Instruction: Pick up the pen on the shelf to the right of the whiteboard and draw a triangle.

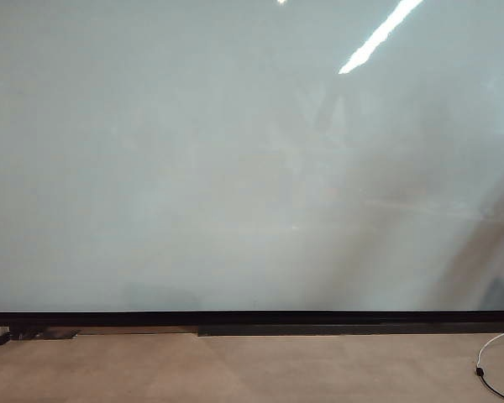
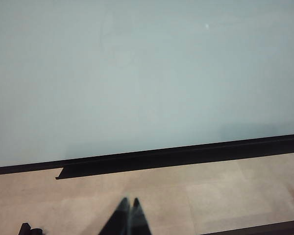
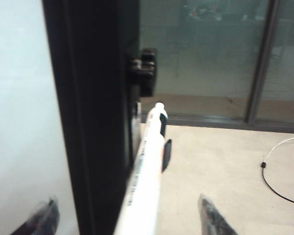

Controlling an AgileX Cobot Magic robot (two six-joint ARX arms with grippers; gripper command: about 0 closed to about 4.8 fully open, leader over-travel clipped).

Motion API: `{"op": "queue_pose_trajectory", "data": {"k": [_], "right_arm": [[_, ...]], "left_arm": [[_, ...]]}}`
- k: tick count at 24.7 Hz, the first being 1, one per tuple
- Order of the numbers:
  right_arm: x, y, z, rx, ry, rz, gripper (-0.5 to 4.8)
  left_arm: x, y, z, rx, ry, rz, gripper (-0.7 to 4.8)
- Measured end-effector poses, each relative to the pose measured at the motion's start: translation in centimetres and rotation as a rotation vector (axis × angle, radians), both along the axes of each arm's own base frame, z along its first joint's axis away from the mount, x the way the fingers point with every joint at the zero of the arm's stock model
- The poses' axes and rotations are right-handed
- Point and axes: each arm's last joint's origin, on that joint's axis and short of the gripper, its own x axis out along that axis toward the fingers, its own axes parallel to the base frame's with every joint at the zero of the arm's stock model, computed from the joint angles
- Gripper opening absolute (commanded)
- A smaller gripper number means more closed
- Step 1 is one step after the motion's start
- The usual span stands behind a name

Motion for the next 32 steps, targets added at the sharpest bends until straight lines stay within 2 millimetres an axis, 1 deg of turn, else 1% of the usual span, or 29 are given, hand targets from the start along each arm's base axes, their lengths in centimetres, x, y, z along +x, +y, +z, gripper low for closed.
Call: {"op": "queue_pose_trajectory", "data": {"k": [4, 7, 15, 18, 32], "right_arm": [[-0.07, -0.34, 0.03, 0.001, -0.002, -0.03, 3.6], [0.16, -0.53, 0.33, -0.005, -0.016, -0.036, 3.33], [0.65, -0.66, 0.83, -0.004, -0.035, -0.028, 3.31], [0.72, -0.68, 0.92, 0.003, -0.037, -0.027, 3.01], [0.82, -0.42, 0.86, 0.01, -0.033, -0.013, 3.01]], "left_arm": [[0.0, 0.0, 0.0, 0.0, 0.0, 0.0, -0.05], [0.0, 0.0, 0.0, 0.0, 0.0, 0.0, -0.05], [0.0, 0.0, 0.0, 0.0, 0.0, 0.0, -0.05], [0.0, 0.0, 0.0, 0.0, 0.0, 0.0, -0.05], [0.0, 0.0, 0.0, 0.0, 0.0, 0.0, -0.05]]}}
